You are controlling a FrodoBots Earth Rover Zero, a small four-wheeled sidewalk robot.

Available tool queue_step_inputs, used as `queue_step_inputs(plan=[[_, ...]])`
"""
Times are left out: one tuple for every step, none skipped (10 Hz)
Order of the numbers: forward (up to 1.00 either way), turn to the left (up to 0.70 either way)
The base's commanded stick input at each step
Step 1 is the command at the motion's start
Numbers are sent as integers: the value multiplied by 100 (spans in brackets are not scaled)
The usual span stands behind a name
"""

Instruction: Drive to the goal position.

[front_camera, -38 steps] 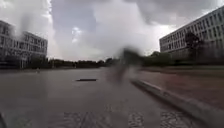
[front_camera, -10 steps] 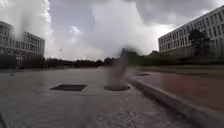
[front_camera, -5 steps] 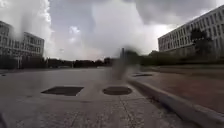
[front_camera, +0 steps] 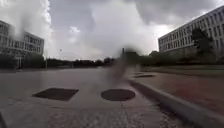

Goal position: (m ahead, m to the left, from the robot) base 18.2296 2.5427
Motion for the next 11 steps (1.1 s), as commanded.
queue_step_inputs(plan=[[70,0],[70,1],[70,2],[70,2],[70,2],[70,2],[70,2],[70,3],[70,3],[70,3],[70,3]])
